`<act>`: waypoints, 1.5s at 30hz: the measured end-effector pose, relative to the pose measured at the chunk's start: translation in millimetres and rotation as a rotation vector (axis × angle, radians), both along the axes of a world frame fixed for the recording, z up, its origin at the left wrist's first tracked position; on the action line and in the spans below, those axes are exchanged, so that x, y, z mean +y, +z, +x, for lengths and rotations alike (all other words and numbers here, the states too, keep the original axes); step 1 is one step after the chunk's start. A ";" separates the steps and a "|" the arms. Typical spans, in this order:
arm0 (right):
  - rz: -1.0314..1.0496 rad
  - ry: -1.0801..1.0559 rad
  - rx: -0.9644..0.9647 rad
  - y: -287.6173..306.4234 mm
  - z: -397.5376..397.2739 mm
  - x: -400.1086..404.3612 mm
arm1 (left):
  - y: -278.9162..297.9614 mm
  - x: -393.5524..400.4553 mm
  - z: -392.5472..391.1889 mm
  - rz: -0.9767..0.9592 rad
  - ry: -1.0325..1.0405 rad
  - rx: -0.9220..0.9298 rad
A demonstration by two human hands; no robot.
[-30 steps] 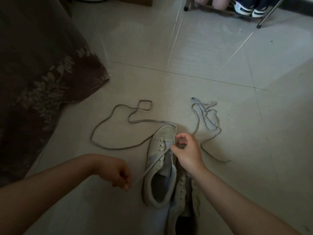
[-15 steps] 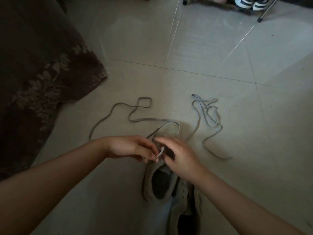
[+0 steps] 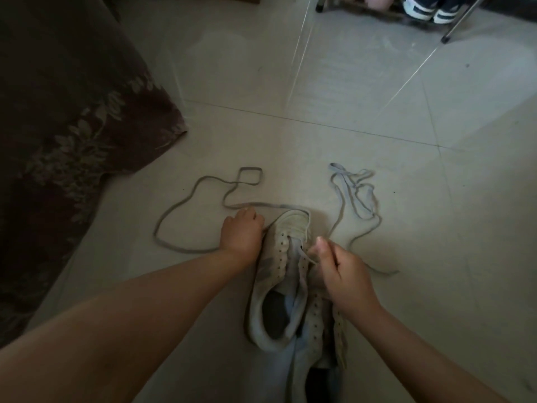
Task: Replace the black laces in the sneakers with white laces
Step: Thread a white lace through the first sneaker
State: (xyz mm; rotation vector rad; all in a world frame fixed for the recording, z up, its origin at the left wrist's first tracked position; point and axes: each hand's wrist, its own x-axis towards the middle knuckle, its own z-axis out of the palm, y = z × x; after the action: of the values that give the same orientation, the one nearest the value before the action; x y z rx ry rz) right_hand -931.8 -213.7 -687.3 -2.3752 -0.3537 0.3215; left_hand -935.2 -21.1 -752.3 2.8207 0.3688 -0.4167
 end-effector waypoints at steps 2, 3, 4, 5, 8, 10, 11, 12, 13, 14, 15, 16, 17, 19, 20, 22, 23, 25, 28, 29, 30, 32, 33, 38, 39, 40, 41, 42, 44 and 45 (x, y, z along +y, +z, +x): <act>-0.107 -0.043 0.064 0.2 1.8 -1.5 | 1.2 -3.4 -2.1 -0.114 0.051 -0.027; -0.142 -0.067 0.122 0.6 4.0 -1.8 | 2.7 -2.6 -1.3 -0.218 0.109 -0.054; -0.185 -0.084 0.150 0.5 6.7 -2.7 | 4.2 -0.4 -0.8 -0.336 0.161 -0.084; -0.239 -0.086 0.132 0.9 10.0 -4.6 | 6.4 2.5 -1.0 -0.429 0.188 -0.129; -0.400 -0.061 -0.031 1.0 21.8 -8.7 | 19.0 13.5 -5.9 -0.492 0.166 -0.195; -0.325 0.009 -0.200 -0.7 28.0 -2.5 | 23.7 18.4 -9.8 -0.474 0.125 -0.227; -0.270 0.061 -0.242 -2.9 29.5 4.0 | 23.6 19.6 -10.5 -0.495 0.125 -0.229; -0.229 0.106 -0.257 -6.0 29.8 11.0 | 22.8 19.8 -10.3 -0.540 0.136 -0.226; -0.220 0.145 -0.269 -10.2 30.0 17.3 | 22.0 19.2 -9.5 -0.587 0.145 -0.222; -0.235 0.177 -0.269 -14.7 29.5 22.4 | 22.0 18.5 -8.5 -0.623 0.148 -0.216; -0.255 0.202 -0.254 -18.2 29.3 26.2 | 22.7 18.0 -7.5 -0.647 0.149 -0.206; -0.271 0.216 -0.231 -21.3 30.2 28.5 | 24.6 17.5 -6.3 -0.662 0.155 -0.196; -0.280 0.224 -0.201 -23.9 31.6 29.6 | 26.4 16.9 -5.5 -0.669 0.161 -0.190; -0.283 0.234 -0.160 -26.4 32.5 31.2 | 27.1 16.6 -4.6 -0.642 0.159 -0.191; -0.283 0.235 -0.157 -27.6 32.9 32.6 | 28.0 16.2 -4.5 -0.603 0.150 -0.191; -0.272 0.208 -0.140 -28.4 33.3 36.7 | 29.9 14.0 -4.7 -0.508 0.100 -0.201; -0.262 0.187 -0.115 -28.7 33.5 38.4 | 30.2 13.0 -4.3 -0.470 0.072 -0.212; -0.249 0.169 -0.094 -30.7 33.5 39.9 | 32.3 11.9 -3.0 -0.405 0.030 -0.240; -0.213 0.156 -0.095 -32.9 33.4 40.5 | 34.6 10.7 0.3 -0.333 -0.044 -0.290; -0.202 0.153 -0.085 -33.4 33.4 40.6 | 34.1 9.9 1.1 -0.318 -0.071 -0.312; -0.195 0.154 -0.081 -33.9 33.6 40.7 | 34.3 9.1 2.2 -0.308 -0.094 -0.327; -0.188 0.154 -0.082 -35.9 34.6 41.1 | 34.0 8.7 4.0 -0.282 -0.148 -0.326; -0.179 0.149 -0.081 -36.8 34.7 41.6 | 34.1 9.5 5.0 -0.267 -0.183 -0.327; -0.156 0.145 -0.072 -37.6 35.5 46.0 | 44.9 17.7 11.4 -0.143 -0.350 -0.283; -0.149 0.140 -0.070 -37.7 35.8 47.4 | 46.5 20.0 12.0 -0.132 -0.352 -0.263; -0.141 0.134 -0.068 -37.8 36.0 48.5 | 47.7 22.3 12.1 -0.130 -0.341 -0.255; -0.133 0.131 -0.068 -38.2 36.2 49.3 | 47.6 24.2 11.5 -0.138 -0.328 -0.251; -0.127 0.134 -0.073 -39.1 36.1 49.6 | 47.6 25.9 10.8 -0.143 -0.319 -0.252; -0.126 0.142 -0.073 -40.7 36.0 50.1 | 48.0 27.2 9.2 -0.124 -0.313 -0.234; -0.130 0.141 -0.064 -41.1 36.0 50.4 | 48.7 26.7 8.8 -0.118 -0.304 -0.228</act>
State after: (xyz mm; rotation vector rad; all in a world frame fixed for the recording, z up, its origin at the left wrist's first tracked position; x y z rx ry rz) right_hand -895.9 -163.3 -728.3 -2.4974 -0.5470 0.3431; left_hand -926.3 5.6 -703.6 2.7721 -0.1296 -0.1646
